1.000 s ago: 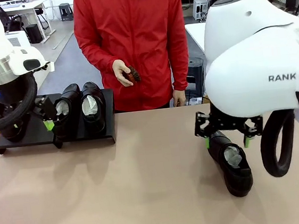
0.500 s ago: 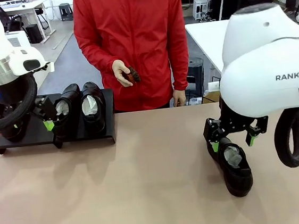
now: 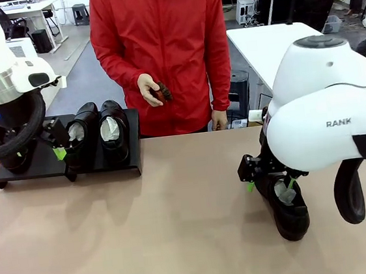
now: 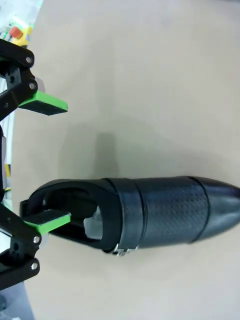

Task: Organize the shoes by placing them on the stand.
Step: Pick up one Shoe and place it in the middle of the table.

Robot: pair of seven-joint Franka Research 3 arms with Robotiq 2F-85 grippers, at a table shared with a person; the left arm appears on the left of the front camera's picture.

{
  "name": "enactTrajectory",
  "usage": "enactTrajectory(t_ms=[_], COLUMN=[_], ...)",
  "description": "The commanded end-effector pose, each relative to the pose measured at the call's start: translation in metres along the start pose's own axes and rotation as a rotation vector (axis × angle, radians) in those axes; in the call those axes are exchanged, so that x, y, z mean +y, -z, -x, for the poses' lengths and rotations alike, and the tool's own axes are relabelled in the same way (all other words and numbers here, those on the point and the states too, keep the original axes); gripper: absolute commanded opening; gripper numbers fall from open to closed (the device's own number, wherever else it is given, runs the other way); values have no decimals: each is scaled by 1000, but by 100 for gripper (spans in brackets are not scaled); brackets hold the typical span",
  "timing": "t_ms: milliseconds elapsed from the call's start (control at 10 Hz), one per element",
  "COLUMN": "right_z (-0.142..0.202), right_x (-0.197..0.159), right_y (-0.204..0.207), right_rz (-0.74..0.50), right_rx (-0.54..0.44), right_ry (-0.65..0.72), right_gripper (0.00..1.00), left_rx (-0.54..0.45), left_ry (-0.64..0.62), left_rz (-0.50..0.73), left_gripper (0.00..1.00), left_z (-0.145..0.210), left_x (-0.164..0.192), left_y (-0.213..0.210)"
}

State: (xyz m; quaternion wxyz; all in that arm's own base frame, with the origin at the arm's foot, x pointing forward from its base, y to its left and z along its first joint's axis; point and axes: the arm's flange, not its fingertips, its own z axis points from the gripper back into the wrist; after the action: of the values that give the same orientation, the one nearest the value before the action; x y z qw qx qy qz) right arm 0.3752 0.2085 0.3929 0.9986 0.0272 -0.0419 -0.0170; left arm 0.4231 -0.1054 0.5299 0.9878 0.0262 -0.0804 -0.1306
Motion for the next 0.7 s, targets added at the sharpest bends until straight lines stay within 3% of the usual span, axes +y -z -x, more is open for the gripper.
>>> enactTrajectory(t_ms=[0, 600], right_z=[-11, -17], right_x=[-2, -4], right_y=[18, 55], right_rz=[4, 61], right_rx=[37, 84], right_ry=[-61, -43], right_gripper=[100, 100], left_rx=[-14, -14], left_ry=[5, 5], left_rz=[1, 1], left_gripper=[100, 100], left_z=[3, 3], left_x=[2, 2], left_y=[1, 1])
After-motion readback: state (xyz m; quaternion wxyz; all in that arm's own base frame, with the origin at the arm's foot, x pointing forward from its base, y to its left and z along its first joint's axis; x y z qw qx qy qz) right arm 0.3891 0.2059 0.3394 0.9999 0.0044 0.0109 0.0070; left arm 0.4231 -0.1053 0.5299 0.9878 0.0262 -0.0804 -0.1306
